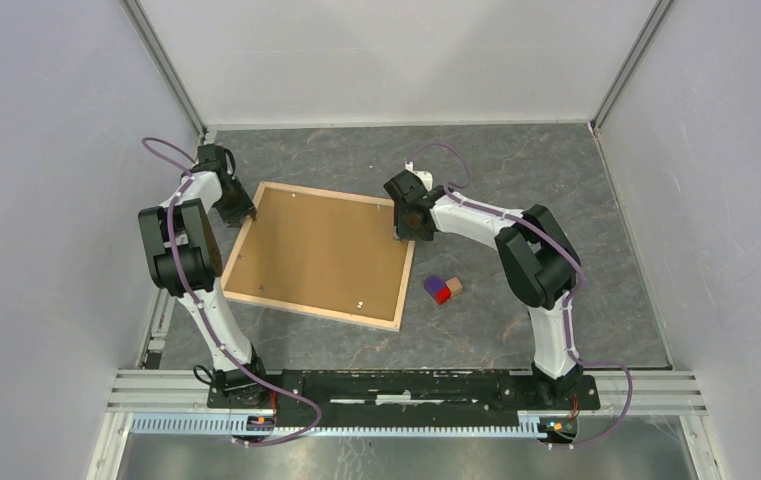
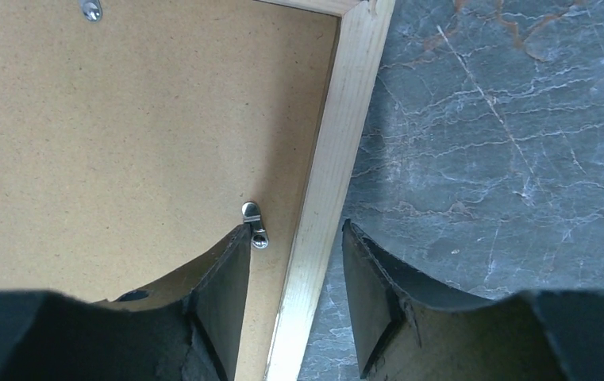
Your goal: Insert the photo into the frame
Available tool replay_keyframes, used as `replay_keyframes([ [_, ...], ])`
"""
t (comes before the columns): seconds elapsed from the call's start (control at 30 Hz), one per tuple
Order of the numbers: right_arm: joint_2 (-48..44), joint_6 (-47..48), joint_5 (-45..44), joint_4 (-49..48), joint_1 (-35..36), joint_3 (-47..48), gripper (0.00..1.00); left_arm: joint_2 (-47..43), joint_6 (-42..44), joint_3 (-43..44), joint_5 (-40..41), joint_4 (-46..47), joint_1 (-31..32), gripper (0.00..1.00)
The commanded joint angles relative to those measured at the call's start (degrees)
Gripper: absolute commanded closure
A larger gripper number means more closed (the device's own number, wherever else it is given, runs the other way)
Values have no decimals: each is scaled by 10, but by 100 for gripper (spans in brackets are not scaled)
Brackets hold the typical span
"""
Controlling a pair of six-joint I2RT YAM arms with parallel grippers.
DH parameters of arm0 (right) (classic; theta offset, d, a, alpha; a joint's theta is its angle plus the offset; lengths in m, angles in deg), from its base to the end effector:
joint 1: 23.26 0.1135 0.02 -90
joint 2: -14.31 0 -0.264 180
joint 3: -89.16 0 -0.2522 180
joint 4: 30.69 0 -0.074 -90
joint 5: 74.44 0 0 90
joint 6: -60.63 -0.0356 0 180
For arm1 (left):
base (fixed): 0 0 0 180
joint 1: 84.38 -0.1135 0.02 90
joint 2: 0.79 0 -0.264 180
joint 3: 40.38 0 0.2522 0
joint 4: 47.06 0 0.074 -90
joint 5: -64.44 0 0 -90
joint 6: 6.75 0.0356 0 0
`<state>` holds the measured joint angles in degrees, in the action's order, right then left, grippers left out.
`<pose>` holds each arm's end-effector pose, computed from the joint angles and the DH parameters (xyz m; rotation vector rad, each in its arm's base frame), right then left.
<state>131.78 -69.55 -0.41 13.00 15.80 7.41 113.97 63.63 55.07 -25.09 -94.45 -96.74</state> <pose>0.3394 0.2629 0.1684 0.1133 2.6005 0.1186 0.4023 0.0885 0.1692 -0.7557 2.6287 -0.0245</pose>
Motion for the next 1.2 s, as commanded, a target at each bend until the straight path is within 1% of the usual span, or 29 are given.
replay_keyframes([
  [0.0, 11, 12, 0, -24, -14, -7, 48, 21, -56, -12, 2, 8, 5, 76],
  [0.2, 29, 15, 5, -18, -13, 3, 44, 22, -56, -11, 3, 9, 6, 76],
  [0.3, 31, 14, 4, -16, -13, 2, 45, 23, -56, -11, 3, 8, 5, 76],
  [0.5, 40, -4, -16, 5, -13, 15, 50, 23, -56, -12, 3, 9, 5, 76],
  [0.63, 40, -38, -20, 31, -10, 17, 54, 25, -58, -11, 3, 8, 5, 76],
  [0.73, 26, -75, -42, 40, 1, 2, 61, 25, -60, -12, 2, 9, 4, 76],
  [0.83, 26, -90, -51, 49, 6, 4, 67, 26, -60, -12, -1, 10, 5, 76],
  [0.97, 38, -105, -42, 77, 9, 22, 70, 26, -62, -11, -2, 11, 5, 76],
  [1.17, 31, -116, -28, 59, 18, 6, 74, 26, -63, -13, -2, 11, 5, 76],
])
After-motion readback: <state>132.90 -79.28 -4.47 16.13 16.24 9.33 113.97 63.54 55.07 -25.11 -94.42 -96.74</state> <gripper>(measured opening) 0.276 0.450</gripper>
